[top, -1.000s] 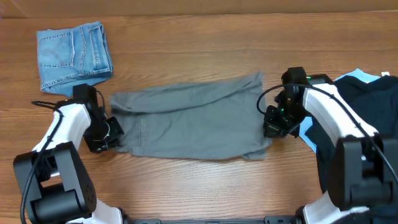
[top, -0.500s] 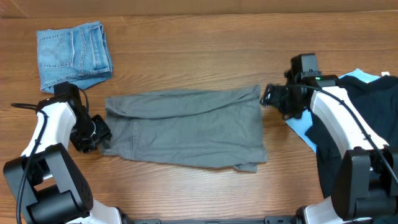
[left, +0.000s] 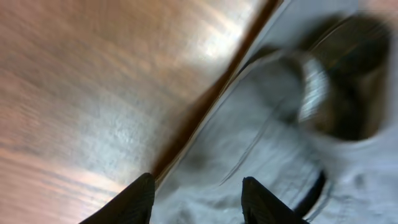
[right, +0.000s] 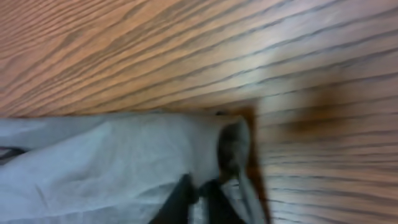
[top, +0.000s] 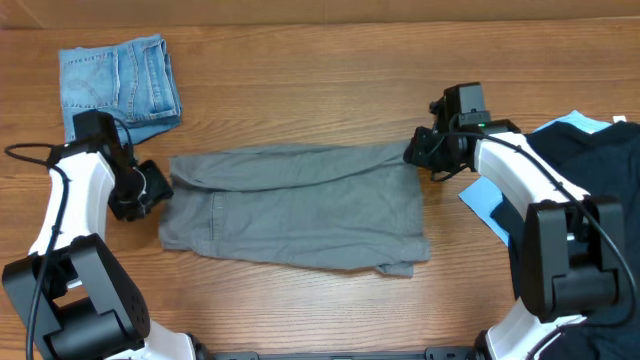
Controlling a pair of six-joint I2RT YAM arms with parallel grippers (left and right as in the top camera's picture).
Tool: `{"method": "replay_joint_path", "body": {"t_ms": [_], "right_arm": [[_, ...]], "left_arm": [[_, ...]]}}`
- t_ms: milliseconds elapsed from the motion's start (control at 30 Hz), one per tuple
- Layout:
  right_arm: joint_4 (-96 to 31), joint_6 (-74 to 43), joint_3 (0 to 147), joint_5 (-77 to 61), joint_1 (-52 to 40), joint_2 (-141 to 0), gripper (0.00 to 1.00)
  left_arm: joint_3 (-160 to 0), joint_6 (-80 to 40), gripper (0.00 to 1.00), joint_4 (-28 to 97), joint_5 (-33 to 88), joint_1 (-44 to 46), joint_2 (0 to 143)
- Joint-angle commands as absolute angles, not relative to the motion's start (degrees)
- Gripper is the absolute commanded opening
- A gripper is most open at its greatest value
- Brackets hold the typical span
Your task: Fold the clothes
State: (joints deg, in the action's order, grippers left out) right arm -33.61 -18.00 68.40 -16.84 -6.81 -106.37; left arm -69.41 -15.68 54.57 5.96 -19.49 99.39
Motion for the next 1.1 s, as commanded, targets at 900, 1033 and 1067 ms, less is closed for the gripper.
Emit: {"method": "replay_joint_path", "body": {"t_ms": [900, 1033, 1067], "right_arm": [[-34.81, -19.49, 75.13, -23.64, -3.77, -104.16, 0.04], [-34.92, -19.49, 75.11, -22.65, -3.77, -104.16, 0.04], [-35.05, -19.46, 75.11, -21.80, -3.77, -104.16, 0.04]], "left_arm": [[-70.50, -2.61, 0.58, 33.80, -3.84, -9.10, 101.34], [-70.50, -2.07, 0.61, 29.89, -1.19, -9.08, 104.09], [-70.50, -2.09, 0.52, 29.41, -0.10, -9.08, 105.23]]}}
